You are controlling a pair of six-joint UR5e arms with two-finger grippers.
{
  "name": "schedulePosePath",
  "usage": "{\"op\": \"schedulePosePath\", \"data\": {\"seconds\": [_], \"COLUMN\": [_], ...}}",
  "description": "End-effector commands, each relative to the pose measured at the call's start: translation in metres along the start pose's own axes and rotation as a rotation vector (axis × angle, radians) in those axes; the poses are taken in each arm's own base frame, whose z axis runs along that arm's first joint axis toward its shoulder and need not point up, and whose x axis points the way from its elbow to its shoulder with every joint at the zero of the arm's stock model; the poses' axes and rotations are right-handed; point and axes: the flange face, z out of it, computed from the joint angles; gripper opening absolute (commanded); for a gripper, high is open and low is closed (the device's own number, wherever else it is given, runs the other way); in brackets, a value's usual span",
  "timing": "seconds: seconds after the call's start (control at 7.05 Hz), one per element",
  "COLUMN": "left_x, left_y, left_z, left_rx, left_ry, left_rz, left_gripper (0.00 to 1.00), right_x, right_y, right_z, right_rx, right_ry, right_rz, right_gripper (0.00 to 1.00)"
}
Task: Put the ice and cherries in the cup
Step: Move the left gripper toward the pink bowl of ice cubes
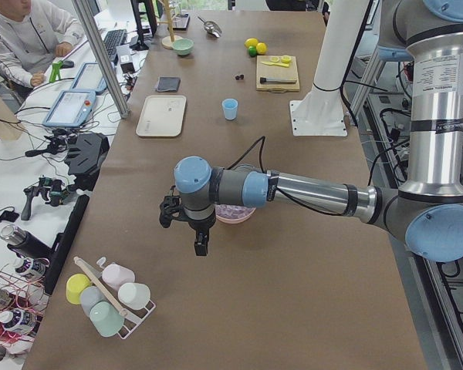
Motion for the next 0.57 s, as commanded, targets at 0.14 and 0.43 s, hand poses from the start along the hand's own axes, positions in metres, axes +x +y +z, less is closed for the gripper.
{"op": "schedulePosePath", "data": {"seconds": [0.14, 0.43], "left_x": [-0.0002, 0.0043], "left_y": [0.0004, -0.0019], "left_z": [0.0002, -0.0031], "left_rx": [0.0, 0.009], "left_ry": [0.0, 0.002], "left_rz": [0.0, 0.01], "left_gripper": [0.99, 0.99], "right_x": [-0.0072, -0.0129], "right_y": [0.0007, -0.0038], "right_z": [-0.0073, -0.0124], "right_rx": [0.014, 0.025], "right_ry": [-0.003, 0.006], "right_rz": [-0.013, -0.025], "right_gripper": [1.0, 1.0]}}
